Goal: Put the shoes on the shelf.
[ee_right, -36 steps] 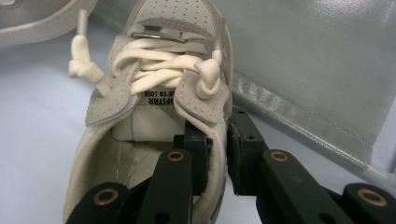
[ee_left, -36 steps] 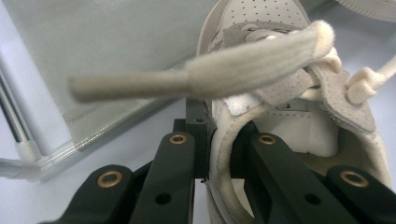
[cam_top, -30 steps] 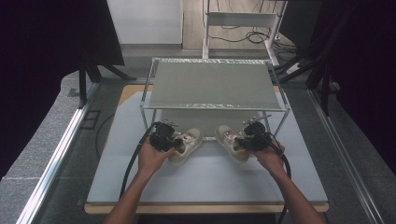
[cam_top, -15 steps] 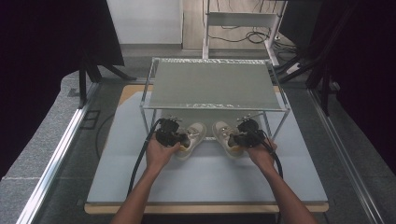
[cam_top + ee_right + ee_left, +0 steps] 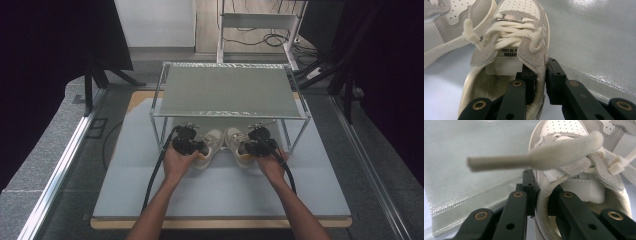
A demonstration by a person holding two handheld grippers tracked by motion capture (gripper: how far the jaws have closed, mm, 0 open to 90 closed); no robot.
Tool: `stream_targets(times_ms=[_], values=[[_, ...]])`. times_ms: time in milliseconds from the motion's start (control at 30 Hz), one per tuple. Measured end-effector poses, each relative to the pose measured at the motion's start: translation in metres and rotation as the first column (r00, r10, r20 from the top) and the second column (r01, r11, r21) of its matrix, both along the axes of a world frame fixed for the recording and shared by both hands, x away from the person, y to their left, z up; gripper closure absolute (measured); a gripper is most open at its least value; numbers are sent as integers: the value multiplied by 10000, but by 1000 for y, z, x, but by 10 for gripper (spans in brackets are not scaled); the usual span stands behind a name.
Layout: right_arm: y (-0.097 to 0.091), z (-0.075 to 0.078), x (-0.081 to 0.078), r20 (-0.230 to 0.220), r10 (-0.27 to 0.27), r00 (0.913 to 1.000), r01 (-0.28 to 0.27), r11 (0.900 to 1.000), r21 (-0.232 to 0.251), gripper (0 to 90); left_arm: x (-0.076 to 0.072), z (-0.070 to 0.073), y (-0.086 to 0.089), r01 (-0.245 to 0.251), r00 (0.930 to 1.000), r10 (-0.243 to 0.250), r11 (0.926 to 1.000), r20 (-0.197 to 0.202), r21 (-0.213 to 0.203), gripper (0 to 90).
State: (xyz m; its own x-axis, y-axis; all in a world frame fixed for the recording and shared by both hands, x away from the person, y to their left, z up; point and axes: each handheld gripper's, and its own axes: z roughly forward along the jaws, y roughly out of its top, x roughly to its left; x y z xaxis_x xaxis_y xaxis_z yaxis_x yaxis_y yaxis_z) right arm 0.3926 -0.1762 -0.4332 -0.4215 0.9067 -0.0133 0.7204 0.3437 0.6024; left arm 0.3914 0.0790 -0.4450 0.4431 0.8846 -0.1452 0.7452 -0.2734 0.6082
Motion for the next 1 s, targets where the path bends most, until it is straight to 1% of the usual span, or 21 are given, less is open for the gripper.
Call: stream_targets(times_ms=[200,267,333,367,400,467,500,533,567,600,667,700,733,767,800,867,900,933,967,1000], values=[[0,-3,2,112,-225,9997,226,9997,-74,768,3,-4,-8,-74,10000,74,10000,-31,-11,811],[1,-5,3,70,-258,9996,258,9997,16,755,3,-5,-10,-71,10000,71,10000,-56,-19,805],[3,-7,2,43,-256,9997,255,9996,72,732,6,-8,-10,180,9998,-181,9998,86,60,787],[4,-8,3,-7,-241,9997,241,9997,106,725,6,-9,-10,217,9998,-217,9997,11,116,774],[4,-9,3,10,-255,9997,255,9996,117,718,6,-10,-11,214,9998,-215,9997,48,97,766],[2,-10,3,26,-291,9996,290,9991,323,691,5,-10,-11,147,9998,-146,9998,123,-112,746],[1,-10,3,2,-281,9996,280,9988,401,668,5,-10,-11,118,9998,-117,9999,136,-54,717],[0,-10,3,90,-278,9996,274,9989,393,631,5,-9,-11,28,9999,-28,10000,137,28,670],[-1,-9,3,143,-280,9995,273,9987,433,620,4,-8,-12,-261,9996,261,9996,61,-71,606],[-2,-8,2,181,-252,9995,242,9984,514,597,3,-7,-12,-383,9992,385,9990,80,-236,552],[-3,-5,0,256,-219,9994,204,9983,549,556,1,-4,-9,-406,9991,411,9984,112,-395,460],[-3,-4,-1,295,-208,9993,191,9982,570,540,0,-3,-8,-382,9991,389,9986,186,-360,420],[-4,-3,-3,260,-189,9995,172,9978,647,534,-3,-2,-8,-397,9990,404,9984,185,-403,397],[-4,-1,-5,193,-267,9995,253,9972,709,526,-3,-1,-5,-49,9991,58,9998,418,-205,380],[-5,0,-6,217,-228,9995,211,9971,735,520,-4,-1,-3,114,9984,-108,9999,552,-109,367],[-8,1,-9,391,-148,9991,117,9969,780,508,-8,1,-1,180,9975,-163,9996,681,-240,343],[-10,3,-10,478,-209,9986,172,9969,765,502,-10,1,-1,191,9973,-169,9994,718,-300,329],[-11,4,-12,505,-199,9985,155,9962,859,504,-12,3,0,190,9966,-159,9991,806,-372,319],[-13,5,-13,574,-188,9982,137,9959,892,504,-14,4,0,220,9953,-176,9988,955,-447,310],[-14,6,-14,652,-183,9977,124,9959,899,503,-19,6,-2,-204,9961,271,9966,845,-794,303]])
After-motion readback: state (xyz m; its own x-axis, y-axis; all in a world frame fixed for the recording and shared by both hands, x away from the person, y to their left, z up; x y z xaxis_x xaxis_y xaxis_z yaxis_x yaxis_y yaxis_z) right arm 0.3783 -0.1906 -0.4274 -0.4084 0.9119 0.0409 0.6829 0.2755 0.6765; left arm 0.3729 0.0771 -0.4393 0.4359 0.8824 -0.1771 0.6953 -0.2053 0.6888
